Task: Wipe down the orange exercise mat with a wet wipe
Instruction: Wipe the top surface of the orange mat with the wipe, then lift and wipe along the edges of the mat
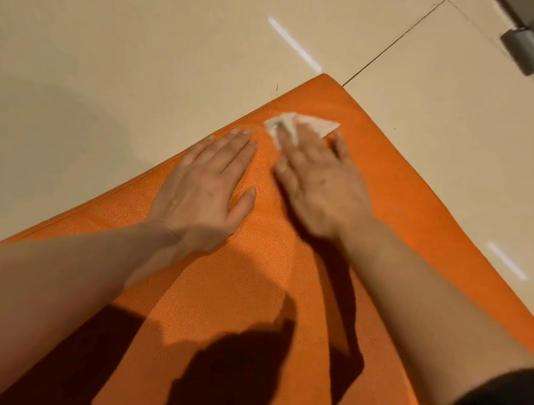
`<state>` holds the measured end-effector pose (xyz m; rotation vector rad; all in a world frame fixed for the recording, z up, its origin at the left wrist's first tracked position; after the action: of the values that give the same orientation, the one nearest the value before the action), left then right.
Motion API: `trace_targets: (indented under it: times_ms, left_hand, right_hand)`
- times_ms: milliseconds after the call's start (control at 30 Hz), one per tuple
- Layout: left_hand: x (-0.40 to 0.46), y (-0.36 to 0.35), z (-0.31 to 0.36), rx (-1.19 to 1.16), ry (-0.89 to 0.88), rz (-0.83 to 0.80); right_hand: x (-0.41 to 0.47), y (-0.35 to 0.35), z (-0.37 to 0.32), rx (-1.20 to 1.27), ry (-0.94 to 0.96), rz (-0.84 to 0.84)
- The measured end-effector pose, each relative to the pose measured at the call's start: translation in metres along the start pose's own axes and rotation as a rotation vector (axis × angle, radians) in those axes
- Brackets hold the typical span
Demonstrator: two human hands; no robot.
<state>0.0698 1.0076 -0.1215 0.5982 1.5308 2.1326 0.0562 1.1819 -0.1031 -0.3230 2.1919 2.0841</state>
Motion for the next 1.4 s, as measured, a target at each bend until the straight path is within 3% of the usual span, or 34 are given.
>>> trace_targets:
  times_ms: [100, 167, 233, 333, 400, 567, 800, 933, 1000, 1100, 1300, 1400]
  left_hand:
    - [0.000, -0.002, -0.001, 0.000, 0.001, -0.014]
    - [-0.001, -0.003, -0.003, 0.014, 0.013, -0.009]
    - [0.000, -0.005, -0.004, 0.033, 0.031, -0.002]
    - [-0.001, -0.006, -0.004, 0.045, 0.094, -0.004]
    - [0.000, -0.006, -0.004, 0.048, 0.135, -0.019]
    - [0.001, -0.008, -0.004, 0.069, 0.143, -0.058]
    - [0.003, 0.005, -0.002, -0.021, 0.186, -0.064]
    - [0.044, 0.028, -0.019, -0.189, 0.472, -0.105]
    - [0.062, 0.046, -0.020, -0.276, 0.518, -0.073]
    - [0.056, 0.070, 0.004, -0.284, 0.432, 0.013]
    - [0.016, 0.128, 0.078, -0.022, 0.214, 0.134]
    - [-0.014, 0.145, 0.119, 0.040, 0.124, 0.167]
  right_hand:
    - [0.047, 0.008, 0.045, 0.013, -0.274, -0.053]
    - [0.066, 0.011, 0.047, 0.096, -0.350, -0.077]
    - [0.062, 0.010, 0.022, 0.127, -0.259, -0.050]
    - [0.026, 0.006, -0.019, 0.191, 0.051, -0.034]
    - [0.018, 0.004, -0.017, 0.095, 0.148, -0.038]
    - [0.086, 0.027, 0.025, -0.040, -0.162, -0.116]
    - [0.095, 0.036, 0.020, -0.059, -0.179, -0.120]
    - [0.088, 0.055, 0.017, -0.054, -0.169, -0.064]
    - [0.079, 0.068, 0.015, -0.024, -0.161, -0.048]
    - [0.064, 0.098, 0.017, 0.053, -0.119, 0.005]
    - [0.008, 0.160, 0.024, -0.016, -0.032, 0.083]
    - [-0.040, 0.181, 0.032, -0.028, -0.025, 0.237]
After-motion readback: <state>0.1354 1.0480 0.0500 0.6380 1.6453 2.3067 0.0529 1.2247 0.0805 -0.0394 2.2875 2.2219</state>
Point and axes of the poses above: each hand's wrist, its own x-axis towards the middle knuckle, its own y-axis out of the back of the hand, z = x × y, the point moved 2 cm from there along x, towards the middle knuckle, and after that the axes turned 10 degrees about -y, right-handed, at the moved point
